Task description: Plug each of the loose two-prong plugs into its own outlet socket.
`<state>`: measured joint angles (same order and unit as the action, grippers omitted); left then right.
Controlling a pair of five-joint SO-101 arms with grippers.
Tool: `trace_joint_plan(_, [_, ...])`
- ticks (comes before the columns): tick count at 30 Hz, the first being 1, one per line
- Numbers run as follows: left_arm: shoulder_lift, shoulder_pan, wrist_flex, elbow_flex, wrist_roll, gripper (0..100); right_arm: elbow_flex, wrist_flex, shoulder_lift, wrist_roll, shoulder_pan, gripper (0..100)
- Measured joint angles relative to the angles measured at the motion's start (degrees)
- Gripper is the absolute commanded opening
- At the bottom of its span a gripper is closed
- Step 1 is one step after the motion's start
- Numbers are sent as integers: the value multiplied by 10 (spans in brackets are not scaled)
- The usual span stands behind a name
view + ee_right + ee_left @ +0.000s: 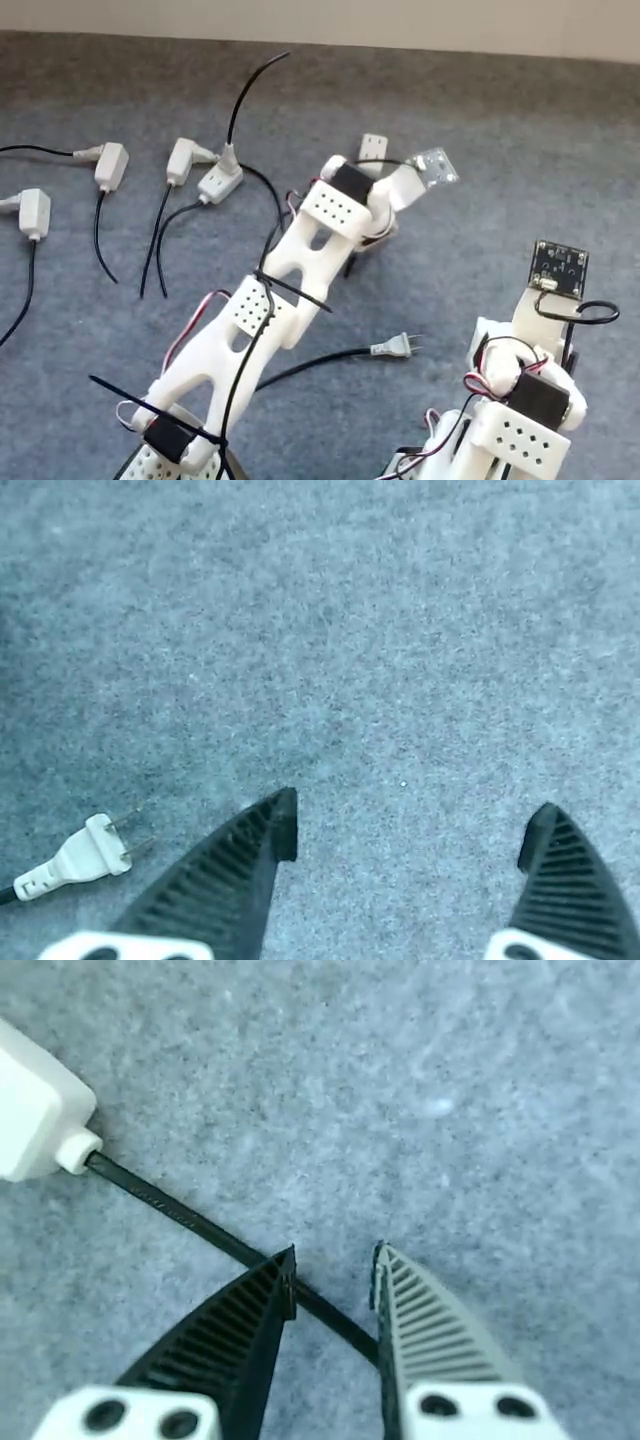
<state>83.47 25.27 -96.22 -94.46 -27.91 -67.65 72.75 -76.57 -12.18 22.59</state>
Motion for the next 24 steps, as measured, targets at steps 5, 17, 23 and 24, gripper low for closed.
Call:
trace_joint_plan(5, [3,-17,23,0,40,120,0,0,0,0,0,336])
trace_joint_plan(17, [-14,-18,27,0,58,120,0,0,0,0,0,336])
trace_joint_plan(23, [-52,-52,28,2,97,120,0,0,0,0,0,336])
trace_joint_plan(24, [-60,-59,30,2,103,123,0,0,0,0,0,336])
